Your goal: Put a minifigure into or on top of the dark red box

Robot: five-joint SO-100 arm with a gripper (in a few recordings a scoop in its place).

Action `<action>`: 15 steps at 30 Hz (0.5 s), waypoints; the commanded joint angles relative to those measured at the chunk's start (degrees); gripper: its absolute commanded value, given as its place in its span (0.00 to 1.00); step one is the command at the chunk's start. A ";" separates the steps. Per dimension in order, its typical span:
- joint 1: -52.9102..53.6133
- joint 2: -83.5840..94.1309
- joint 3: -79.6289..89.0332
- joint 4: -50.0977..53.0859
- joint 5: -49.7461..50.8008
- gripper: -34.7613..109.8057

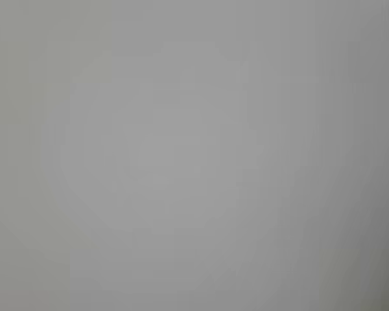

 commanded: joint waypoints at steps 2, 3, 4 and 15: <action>-6.77 1.05 1.85 0.09 2.55 0.24; -8.44 1.14 2.90 -0.26 2.64 0.24; -10.02 1.14 4.13 -1.23 1.14 0.24; -14.77 1.14 18.37 -5.54 -1.67 0.24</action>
